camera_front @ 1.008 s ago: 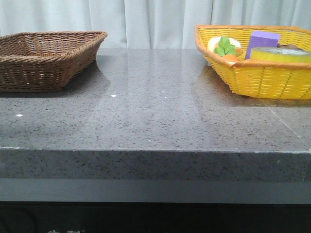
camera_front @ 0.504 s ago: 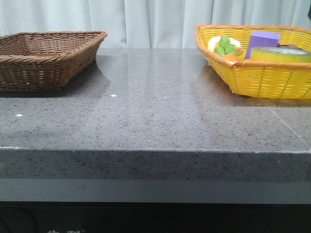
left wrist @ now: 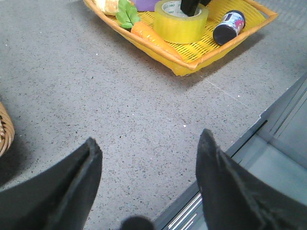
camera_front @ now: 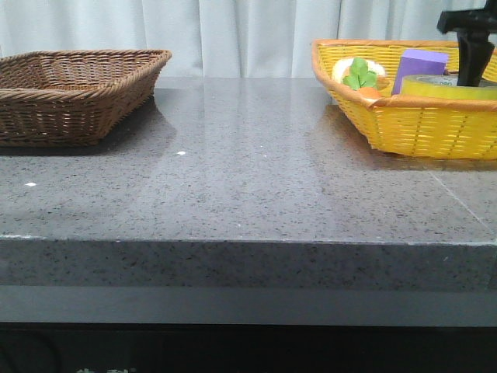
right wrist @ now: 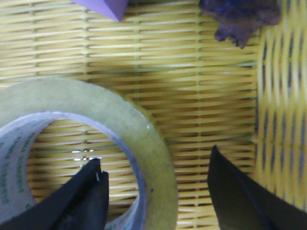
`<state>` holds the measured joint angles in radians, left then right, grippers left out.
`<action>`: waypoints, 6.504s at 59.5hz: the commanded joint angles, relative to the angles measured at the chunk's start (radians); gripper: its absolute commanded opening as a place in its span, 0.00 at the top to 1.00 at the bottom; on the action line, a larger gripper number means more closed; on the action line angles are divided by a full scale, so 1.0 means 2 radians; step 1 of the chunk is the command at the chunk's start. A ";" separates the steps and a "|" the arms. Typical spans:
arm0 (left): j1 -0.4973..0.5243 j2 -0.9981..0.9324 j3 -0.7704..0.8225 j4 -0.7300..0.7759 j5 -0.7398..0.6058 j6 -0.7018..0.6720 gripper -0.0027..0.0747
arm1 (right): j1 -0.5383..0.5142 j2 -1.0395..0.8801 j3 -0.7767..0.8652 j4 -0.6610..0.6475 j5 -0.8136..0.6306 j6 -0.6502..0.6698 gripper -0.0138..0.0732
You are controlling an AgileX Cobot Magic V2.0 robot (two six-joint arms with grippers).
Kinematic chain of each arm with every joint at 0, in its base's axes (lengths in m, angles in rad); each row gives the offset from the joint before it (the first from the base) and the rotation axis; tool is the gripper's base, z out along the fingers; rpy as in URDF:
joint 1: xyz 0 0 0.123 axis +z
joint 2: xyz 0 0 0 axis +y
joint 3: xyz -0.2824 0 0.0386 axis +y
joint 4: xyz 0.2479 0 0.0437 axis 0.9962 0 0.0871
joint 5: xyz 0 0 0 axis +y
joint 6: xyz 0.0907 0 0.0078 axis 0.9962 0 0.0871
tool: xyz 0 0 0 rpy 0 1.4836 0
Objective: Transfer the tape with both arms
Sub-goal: 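Lower the right gripper into the yellow basket and grasp the yellow tape roll, then lift the tape roll out and set it on the table between baskets, then open the right gripper and raise it away from the tape roll, then lower the left gripper onto the tape roll and grasp its rim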
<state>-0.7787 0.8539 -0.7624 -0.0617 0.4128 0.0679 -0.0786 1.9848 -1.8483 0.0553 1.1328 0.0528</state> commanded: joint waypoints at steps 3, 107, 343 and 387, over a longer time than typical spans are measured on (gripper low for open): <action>-0.005 -0.002 -0.013 -0.005 -0.038 -0.004 0.42 | -0.002 -0.017 -0.018 0.012 -0.018 -0.009 0.37; -0.005 -0.002 -0.013 -0.005 -0.037 -0.004 0.42 | 0.303 -0.092 -0.018 0.005 -0.080 -0.071 0.72; 0.036 0.508 -0.520 0.019 0.306 0.027 0.30 | 0.258 -0.696 0.509 0.058 -0.263 -0.076 0.33; 0.036 0.537 -0.521 0.006 0.319 0.034 0.63 | 0.258 -0.696 0.509 0.058 -0.263 -0.076 0.33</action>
<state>-0.7053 1.9782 -1.7742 -0.0320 1.0583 0.1389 0.4393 0.5921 -0.8069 0.1642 0.6858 -0.0932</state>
